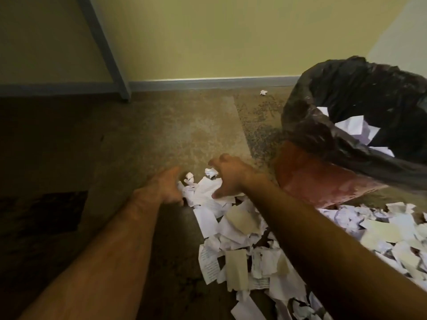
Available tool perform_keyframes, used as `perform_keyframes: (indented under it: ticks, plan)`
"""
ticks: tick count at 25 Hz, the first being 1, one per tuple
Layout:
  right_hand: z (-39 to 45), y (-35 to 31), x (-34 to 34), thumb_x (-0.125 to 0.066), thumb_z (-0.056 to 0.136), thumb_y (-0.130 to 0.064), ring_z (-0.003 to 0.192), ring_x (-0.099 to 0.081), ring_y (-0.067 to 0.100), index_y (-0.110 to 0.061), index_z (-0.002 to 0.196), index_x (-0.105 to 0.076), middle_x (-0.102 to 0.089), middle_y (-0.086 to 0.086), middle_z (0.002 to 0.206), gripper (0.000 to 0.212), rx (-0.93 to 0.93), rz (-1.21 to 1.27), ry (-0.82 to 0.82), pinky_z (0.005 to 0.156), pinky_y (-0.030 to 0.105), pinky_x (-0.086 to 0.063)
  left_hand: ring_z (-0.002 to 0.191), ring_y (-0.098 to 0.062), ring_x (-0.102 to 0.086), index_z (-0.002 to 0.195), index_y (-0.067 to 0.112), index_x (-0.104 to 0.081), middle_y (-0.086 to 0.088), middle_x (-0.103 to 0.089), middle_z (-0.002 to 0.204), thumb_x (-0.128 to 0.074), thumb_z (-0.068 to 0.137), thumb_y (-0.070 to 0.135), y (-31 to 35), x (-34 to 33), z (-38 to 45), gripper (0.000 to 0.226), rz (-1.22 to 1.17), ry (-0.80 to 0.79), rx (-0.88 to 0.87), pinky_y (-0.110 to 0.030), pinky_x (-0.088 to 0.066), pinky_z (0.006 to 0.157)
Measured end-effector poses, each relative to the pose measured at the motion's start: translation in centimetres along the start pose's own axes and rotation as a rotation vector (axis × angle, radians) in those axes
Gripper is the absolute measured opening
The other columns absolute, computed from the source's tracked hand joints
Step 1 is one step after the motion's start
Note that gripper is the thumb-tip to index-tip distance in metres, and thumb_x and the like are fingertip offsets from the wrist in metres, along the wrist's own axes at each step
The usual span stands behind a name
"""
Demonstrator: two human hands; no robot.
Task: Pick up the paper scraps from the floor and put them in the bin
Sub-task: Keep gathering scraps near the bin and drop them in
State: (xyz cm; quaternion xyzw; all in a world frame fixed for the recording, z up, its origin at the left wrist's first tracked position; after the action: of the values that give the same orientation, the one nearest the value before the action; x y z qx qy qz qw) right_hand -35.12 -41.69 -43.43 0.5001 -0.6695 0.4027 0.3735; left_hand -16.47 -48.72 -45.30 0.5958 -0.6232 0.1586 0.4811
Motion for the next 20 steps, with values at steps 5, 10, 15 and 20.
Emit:
perform_keyframes:
  ticks: [5, 10, 15, 20]
  plan:
    - [1.6, -1.9, -2.7, -0.088, 0.059, -0.044, 0.142, -0.022, 0.039, -0.035, 0.152, -0.009, -0.002, 0.008, 0.162, 0.123, 0.011, -0.155, -0.174, 0.108, 0.049, -0.036, 0.148, -0.038, -0.007, 0.153, 0.042, -0.011, -0.007, 0.006, 0.163, -0.094, 0.056, 0.027, -0.6, -1.7, 0.4, 0.128, 0.069, -0.111, -0.058, -0.051, -0.025, 0.118]
    - [2.0, -2.3, -4.0, -0.085, 0.066, -0.041, 0.141, -0.023, 0.037, -0.034, 0.152, -0.021, -0.012, 0.007, 0.161, 0.108, 0.049, -0.215, -0.195, 0.108, 0.049, -0.034, 0.145, -0.039, -0.017, 0.150, 0.043, -0.020, -0.008, -0.004, 0.161, -0.086, 0.064, 0.045, 0.8, -2.6, 2.2, 0.109, 0.243, -0.134, -0.165, -0.052, -0.028, 0.116]
    - [1.7, -2.1, -5.2, -0.078, 0.074, -0.029, 0.116, -0.051, 0.031, -0.023, 0.120, -0.063, -0.050, 0.008, 0.128, 0.049, 0.063, -0.160, -0.044, 0.090, 0.043, -0.050, 0.117, -0.021, -0.053, 0.126, 0.023, -0.064, -0.003, -0.054, 0.133, -0.090, 0.061, 0.034, 0.9, -3.2, 2.0, 0.071, 0.166, 0.002, -0.195, -0.029, -0.042, 0.095]
    - [0.3, -2.0, -5.0, -0.070, 0.079, -0.021, 0.100, -0.060, 0.031, -0.008, 0.101, -0.069, -0.064, 0.013, 0.107, 0.026, 0.082, -0.174, 0.058, 0.075, 0.032, -0.043, 0.103, -0.015, -0.061, 0.105, 0.025, -0.076, 0.003, -0.067, 0.120, -0.093, 0.057, 0.031, 0.4, -3.3, 1.2, 0.051, 0.080, 0.061, -0.100, -0.022, -0.045, 0.084]
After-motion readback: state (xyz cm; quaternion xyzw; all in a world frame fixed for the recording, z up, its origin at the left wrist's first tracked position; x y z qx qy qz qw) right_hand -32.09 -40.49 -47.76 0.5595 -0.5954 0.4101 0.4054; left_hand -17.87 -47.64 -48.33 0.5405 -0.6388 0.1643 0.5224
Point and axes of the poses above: each hand's wrist, its own z-axis towards the middle knuckle, its own x-axis out of the back of the hand, y = z × x, the point moved 1 cm from there along z, towards the middle knuckle
